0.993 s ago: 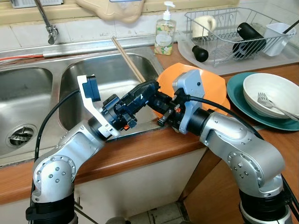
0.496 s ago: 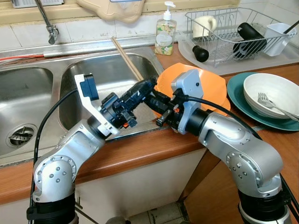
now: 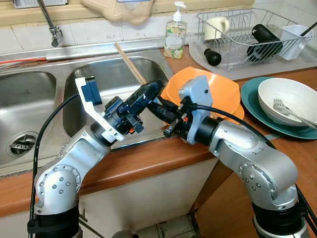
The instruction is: Kitchen organization
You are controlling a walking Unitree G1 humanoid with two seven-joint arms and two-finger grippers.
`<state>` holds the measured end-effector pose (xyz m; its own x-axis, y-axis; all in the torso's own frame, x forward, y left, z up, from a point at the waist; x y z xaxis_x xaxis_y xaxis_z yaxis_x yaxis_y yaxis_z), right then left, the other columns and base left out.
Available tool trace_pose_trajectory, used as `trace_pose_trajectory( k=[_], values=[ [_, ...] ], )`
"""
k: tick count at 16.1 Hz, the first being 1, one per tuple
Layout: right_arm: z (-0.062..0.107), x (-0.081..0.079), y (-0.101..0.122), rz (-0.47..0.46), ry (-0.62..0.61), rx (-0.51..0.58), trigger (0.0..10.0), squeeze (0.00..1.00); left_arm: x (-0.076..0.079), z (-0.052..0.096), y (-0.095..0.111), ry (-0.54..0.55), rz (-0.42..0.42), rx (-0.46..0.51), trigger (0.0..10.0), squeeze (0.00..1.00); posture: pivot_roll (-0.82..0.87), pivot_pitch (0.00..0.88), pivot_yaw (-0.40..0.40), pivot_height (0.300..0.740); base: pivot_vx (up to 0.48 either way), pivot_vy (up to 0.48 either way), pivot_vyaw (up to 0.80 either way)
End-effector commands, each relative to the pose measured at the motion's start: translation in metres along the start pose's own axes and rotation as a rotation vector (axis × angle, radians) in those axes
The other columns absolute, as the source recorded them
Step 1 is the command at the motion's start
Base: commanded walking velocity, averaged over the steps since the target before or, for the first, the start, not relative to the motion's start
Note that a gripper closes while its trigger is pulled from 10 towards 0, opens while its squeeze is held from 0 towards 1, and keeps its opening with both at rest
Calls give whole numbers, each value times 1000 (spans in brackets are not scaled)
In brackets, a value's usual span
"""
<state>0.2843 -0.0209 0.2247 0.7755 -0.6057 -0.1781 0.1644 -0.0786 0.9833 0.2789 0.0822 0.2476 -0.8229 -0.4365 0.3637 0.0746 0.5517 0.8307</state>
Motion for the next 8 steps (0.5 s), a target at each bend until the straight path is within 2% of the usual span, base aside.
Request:
trace_pose_trajectory(
  k=[1, 4, 6, 8],
  values=[
    [-1, 0, -1, 3, 1, -2, 0, 0, 0, 0, -3, 4, 7, -16, 0, 0, -16, 0, 27, 740, 0, 0, 0],
    [-1, 0, -2, 5, 0, -5, 0, 0, -2, 1, -6, 16, 6, -28, 0, 0, -17, 0, 28, 740, 0, 0, 0],
    [-1, 0, -3, 2, -6, -3, 0, 0, -4, 2, -12, 19, -34, -74, 0, 0, -17, 0, 28, 740, 0, 0, 0],
    [-1, 4, -2, -2, -33, 6, 0, 0, -5, 2, -9, 32, -69, -65, 0, 0, -12, 0, 28, 740, 0, 0, 0]
  ],
)
Point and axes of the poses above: a point about 5 cm out from each wrist's last joint towards the gripper, its own z axis pointing back from the gripper into the wrist, its own y axis along the axis of the wrist's last joint, x = y × z, the point moved 5 cm from there along -z, pointing out of the wrist towards the gripper, and after that the axes turned 10 degrees about -z, right-handed, at the moved point
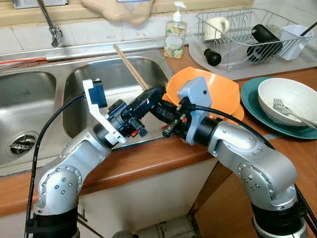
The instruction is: Kitchen organization
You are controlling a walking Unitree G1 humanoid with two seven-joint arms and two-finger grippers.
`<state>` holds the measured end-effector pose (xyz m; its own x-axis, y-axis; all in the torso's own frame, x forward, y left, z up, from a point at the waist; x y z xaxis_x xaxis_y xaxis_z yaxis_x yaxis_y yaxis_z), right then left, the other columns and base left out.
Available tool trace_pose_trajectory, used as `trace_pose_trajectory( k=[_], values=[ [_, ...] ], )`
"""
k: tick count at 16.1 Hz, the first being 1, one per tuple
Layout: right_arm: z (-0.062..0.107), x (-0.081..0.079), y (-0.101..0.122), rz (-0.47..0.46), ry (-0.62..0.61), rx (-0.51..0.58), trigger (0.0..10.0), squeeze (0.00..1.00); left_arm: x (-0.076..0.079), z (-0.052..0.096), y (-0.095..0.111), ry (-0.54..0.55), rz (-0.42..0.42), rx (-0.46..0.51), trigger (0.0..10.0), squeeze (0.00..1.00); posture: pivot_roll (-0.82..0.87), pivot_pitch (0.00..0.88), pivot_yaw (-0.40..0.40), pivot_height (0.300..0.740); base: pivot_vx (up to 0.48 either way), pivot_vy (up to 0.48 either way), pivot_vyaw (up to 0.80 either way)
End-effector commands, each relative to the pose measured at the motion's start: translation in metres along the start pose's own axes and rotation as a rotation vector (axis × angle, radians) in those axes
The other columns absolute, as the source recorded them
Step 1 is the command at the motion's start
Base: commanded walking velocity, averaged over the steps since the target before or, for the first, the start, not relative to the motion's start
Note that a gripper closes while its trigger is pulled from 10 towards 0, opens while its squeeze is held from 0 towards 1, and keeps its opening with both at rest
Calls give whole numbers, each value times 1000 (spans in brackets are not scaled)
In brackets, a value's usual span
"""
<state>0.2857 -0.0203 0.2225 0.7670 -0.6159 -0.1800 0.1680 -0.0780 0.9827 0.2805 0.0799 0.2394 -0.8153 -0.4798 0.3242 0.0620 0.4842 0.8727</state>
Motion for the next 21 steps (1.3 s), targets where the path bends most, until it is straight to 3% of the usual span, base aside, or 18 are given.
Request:
trace_pose_trajectory(
  k=[1, 4, 5, 6, 7, 10, 14, 19, 20, 21],
  values=[
    [0, 6, 1, -3, -38, 16, 0, 0, -3, 2, 0, 18, -23, 1, 0, 0, -12, 0, 28, 740, 0, 0, 0],
    [0, 16, 6, -13, -95, 44, 0, 0, -6, 6, 14, 33, -41, 55, 0, 0, -9, 0, 25, 740, 0, 0, 0],
    [0, 17, 6, -14, -99, 47, 0, 0, -9, 7, 15, 46, -51, 58, 10000, 0, -9, 0, 25, 740, 0, 0, 0],
    [0, 17, 7, -15, -100, 48, 0, 0, -13, 8, 16, 63, -61, 58, 10000, 737, -10, 0, 26, 740, 0, 0, 0],
    [0, 16, 7, -19, -95, 51, 0, 0, -19, 11, 17, 89, -78, 51, 10000, 1000, -12, 0, 30, 740, 0, 0, 0],
    [0, 11, 7, -22, -64, 62, 0, 0, -22, 16, 15, 90, -84, 33, 10000, 1000, -15, 0, 36, 740, 0, 0, 0],
    [-5, -10, 3, -110, 71, 128, 0, 0, -12, 25, 11, 25, 24, 54, 10000, 1000, 7, 0, 30, 740, 0, 0, 0],
    [-4, -18, -7, -153, 180, 130, 0, 0, -12, 34, 5, 38, 32, 26, 10000, 1000, 22, 0, 20, 740, 0, 0, 0],
    [-4, -21, -10, -157, 217, 116, 0, 0, -10, 35, 5, 25, 40, 31, 10000, 176, 27, 0, 12, 740, 0, 0, 0],
    [-4, -24, -13, -151, 236, 100, 0, 0, -8, 35, 6, 13, 41, 37, 8471, 0, 26, 0, 8, 740, 0, 0, 0]
  ],
)
Point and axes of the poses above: a point about 5 cm out from each wrist's last joint towards the gripper, its own z axis pointing back from the gripper into the wrist, its own y axis along the axis of the wrist's last joint, x = y × z, the point moved 5 cm from there along -z, pointing out of the wrist towards the gripper, and after that the axes turned 10 degrees about -z, right-handed, at the moved point
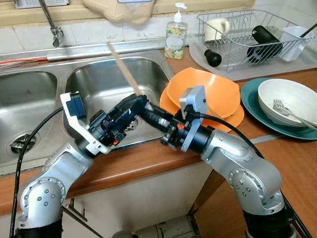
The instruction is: Kitchen organization
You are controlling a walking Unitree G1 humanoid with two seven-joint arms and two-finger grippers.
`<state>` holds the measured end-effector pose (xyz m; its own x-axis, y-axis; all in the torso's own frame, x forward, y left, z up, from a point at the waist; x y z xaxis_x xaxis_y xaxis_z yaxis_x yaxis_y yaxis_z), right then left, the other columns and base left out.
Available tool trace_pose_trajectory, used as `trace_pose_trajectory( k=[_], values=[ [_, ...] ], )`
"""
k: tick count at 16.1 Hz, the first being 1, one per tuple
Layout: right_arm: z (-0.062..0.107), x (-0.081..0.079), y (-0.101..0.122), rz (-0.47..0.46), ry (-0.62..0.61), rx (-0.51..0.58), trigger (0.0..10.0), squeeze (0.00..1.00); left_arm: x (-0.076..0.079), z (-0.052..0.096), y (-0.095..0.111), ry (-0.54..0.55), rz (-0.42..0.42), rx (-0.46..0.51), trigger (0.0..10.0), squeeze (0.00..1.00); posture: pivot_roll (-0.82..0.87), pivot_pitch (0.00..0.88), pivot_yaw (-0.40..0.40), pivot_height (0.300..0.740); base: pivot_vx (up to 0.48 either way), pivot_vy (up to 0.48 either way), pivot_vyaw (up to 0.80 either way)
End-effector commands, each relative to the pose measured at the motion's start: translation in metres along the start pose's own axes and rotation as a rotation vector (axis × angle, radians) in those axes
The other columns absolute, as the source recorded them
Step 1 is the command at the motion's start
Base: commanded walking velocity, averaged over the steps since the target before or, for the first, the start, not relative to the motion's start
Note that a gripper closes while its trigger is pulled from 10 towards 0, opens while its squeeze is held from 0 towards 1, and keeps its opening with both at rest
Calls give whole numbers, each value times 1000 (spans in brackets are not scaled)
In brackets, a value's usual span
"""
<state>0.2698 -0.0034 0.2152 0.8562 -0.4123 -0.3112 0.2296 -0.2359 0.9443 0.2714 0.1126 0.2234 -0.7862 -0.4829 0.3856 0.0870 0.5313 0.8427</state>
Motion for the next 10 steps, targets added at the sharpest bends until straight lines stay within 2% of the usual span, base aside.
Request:
trace_pose_trajectory(
  k=[1, 2, 6, 10],
  values=[
    [-1, -4, -7, 4, 40, -31, 0, 0, 9, 0, 6, -44, -10, 14, 1961, 0, 24, 0, 5, 740, 0, 0, 0],
    [-1, -6, -9, 12, 54, -44, 0, 0, 11, -1, 7, -53, -11, 21, 0, 0, 24, 0, 4, 740, 0, 0, 0],
    [-1, -2, -8, 37, 50, -53, 0, 0, 21, -1, 8, -108, 8, 31, 0, 0, 15, 0, -5, 740, 0, 0, 0],
    [-1, -3, -5, 46, 70, -46, 0, 0, 20, 0, 9, -99, 9, 42, 0, 0, 16, 0, -16, 740, 0, 0, 0]
  ],
)
Point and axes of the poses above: a point about 5 cm out from each wrist's last joint towards the gripper, its own z axis pointing back from the gripper into the wrist, its own y axis along the axis of the wrist's last joint, x = y × z, the point moved 5 cm from there along -z, pointing out of the wrist towards the gripper, and after that the axes turned 10 degrees about -z, right-handed, at the moved point
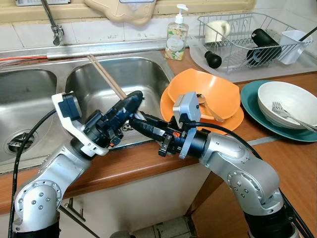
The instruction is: Kitchen organization
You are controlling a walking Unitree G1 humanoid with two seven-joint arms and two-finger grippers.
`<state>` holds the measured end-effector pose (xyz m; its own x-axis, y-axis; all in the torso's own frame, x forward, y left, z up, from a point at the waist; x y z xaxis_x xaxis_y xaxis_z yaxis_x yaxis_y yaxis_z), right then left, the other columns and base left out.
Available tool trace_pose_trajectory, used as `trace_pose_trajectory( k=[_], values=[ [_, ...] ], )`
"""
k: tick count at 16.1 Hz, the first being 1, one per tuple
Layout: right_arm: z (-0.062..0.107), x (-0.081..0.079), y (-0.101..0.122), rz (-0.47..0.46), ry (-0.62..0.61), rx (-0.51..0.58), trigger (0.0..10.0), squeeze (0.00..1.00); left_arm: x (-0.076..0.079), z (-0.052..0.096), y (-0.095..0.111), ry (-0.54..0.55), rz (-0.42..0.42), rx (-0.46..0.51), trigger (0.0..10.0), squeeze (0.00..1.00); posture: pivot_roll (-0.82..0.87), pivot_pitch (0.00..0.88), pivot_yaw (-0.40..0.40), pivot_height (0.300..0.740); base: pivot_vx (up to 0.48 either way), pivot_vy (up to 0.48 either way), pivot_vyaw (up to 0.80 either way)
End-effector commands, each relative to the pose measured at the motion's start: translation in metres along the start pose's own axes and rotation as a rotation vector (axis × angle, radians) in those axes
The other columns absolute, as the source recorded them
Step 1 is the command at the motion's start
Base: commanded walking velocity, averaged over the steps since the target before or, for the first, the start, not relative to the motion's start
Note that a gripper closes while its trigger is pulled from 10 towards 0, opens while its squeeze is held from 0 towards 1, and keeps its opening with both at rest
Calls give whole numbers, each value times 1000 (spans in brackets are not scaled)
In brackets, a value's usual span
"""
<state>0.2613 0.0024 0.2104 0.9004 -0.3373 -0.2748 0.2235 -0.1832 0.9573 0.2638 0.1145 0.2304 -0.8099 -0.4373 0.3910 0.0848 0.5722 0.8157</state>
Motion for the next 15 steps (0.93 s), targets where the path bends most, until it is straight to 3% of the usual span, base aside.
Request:
trace_pose_trajectory(
  k=[1, 6, 7, 8, 9, 10, 11, 14, 15],
  values=[
    [0, 5, 3, 17, -19, 0, 0, 0, 13, -3, 2, -57, -16, 0, 0, 0, 16, 0, -17, 740, 0, 0, 0],
    [-1, 7, 4, 34, -18, -9, 0, 0, 10, -3, 3, -36, -41, 5, 0, 0, 13, 0, -20, 740, 0, 0, 0],
    [-1, 7, 5, 39, -20, -9, 3333, 0, 9, -4, 3, -33, -47, 6, 0, 0, 13, 0, -20, 740, 0, 0, 0],
    [-2, 8, 6, 58, -36, -5, 10000, 0, 6, -5, 5, -20, -65, 13, 0, 0, 11, 0, -17, 740, 0, 0, 0],
    [-2, 10, 7, 54, -42, -1, 10000, 0, 4, -6, 7, -10, -75, 21, 0, 0, 11, 0, -17, 740, 0, 0, 0],
    [-2, 11, 8, 47, -46, 2, 10000, 231, 1, -7, 10, 2, -81, 35, 0, 0, 11, 0, -17, 740, 0, 0, 0],
    [-2, 12, 9, 42, -50, 6, 10000, 1000, -3, -8, 14, 22, -94, 49, 0, 0, 10, 0, -16, 740, 0, 0, 0],
    [-3, 16, 13, 72, -85, 23, 10000, 1000, -13, -8, 23, 71, -123, 86, 0, 0, 8, 0, -8, 740, 0, 0, 0],
    [-3, 18, 16, 87, -100, 29, 10000, 0, -23, -7, 30, 127, -148, 109, 0, 0, 8, 0, -8, 740, 0, 0, 0]
  ],
)
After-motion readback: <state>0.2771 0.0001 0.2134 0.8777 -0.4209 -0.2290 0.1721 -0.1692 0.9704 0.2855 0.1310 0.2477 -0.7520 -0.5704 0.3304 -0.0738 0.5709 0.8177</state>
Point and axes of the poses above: a point about 5 cm out from each wrist's last joint towards the gripper, its own z axis pointing back from the gripper into the wrist, its own y axis along the axis of the wrist's last joint, x = y × z, the point moved 5 cm from there along -z, pointing out of the wrist towards the gripper, and after that the axes turned 10 degrees about -z, right-handed, at the moved point
